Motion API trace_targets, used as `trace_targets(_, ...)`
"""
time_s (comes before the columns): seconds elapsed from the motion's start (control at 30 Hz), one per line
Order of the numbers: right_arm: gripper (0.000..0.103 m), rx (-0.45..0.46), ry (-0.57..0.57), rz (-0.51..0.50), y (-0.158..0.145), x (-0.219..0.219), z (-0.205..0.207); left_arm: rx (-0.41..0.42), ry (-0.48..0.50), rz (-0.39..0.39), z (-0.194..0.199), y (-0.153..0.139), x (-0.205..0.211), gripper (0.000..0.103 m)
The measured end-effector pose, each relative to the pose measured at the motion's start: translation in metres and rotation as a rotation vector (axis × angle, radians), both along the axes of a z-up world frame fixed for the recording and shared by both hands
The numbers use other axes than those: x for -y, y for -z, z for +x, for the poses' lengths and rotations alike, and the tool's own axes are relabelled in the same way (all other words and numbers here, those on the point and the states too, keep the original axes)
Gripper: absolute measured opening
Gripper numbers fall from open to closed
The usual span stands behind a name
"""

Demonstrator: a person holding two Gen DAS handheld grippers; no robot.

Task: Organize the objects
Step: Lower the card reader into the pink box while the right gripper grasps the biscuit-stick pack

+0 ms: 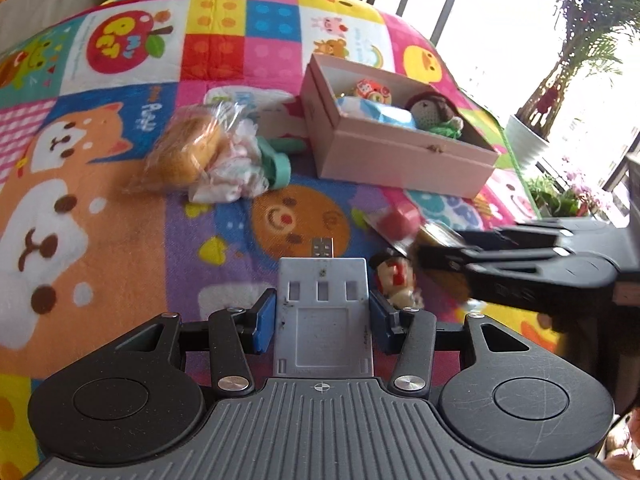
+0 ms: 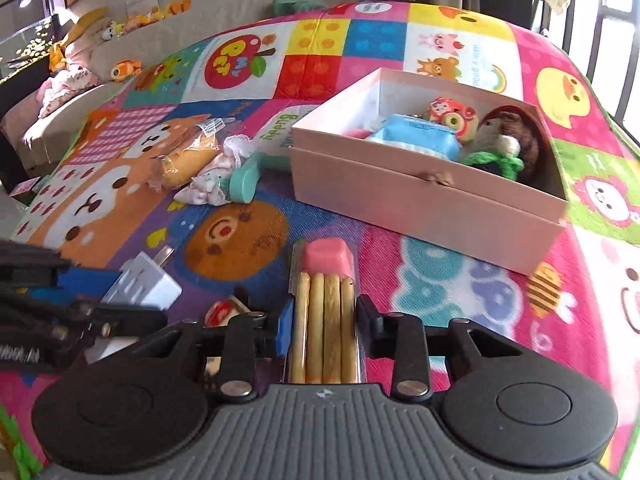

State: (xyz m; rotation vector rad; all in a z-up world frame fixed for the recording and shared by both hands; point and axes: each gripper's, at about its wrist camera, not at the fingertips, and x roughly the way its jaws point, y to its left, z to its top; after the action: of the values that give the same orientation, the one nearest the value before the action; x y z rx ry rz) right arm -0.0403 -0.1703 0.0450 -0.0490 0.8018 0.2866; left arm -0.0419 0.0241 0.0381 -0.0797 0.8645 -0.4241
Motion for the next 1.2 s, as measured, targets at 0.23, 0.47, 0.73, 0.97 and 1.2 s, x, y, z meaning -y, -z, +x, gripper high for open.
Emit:
trace_targets(0.23, 0.032, 0.117, 0.068, 0.08, -0.041, 0.047, -0.022, 0.174, 0.055, -0.045, 0.058, -0.063, 0.043, 0.053)
trace_targets(0.47, 0.032, 0.161, 0.11, 0.128, -0.045, 0.064, -0.024, 0.21, 0.022, -0.091, 0.156, -0.05, 0.098, 0.053)
trace_targets(0.73, 0.033, 0.117, 0.07, 0.088, -0.035, 0.074, -0.043, 0.227, 0.123, 0.137, 0.149, -0.007, 0.118, 0.054)
trace_targets(0.97, 0.039, 0.004, 0.069, -0.014, -0.006, 0.067, -0.054, 0.264, 0.033, -0.008, 0.14, -0.04, 0.086, 0.05)
trace_targets(1.2, 0.033, -0.043, 0.046, -0.071, 0.003, 0.059, -0.055, 0.226, 0.011, -0.083, 0.088, -0.047, 0.045, 0.05)
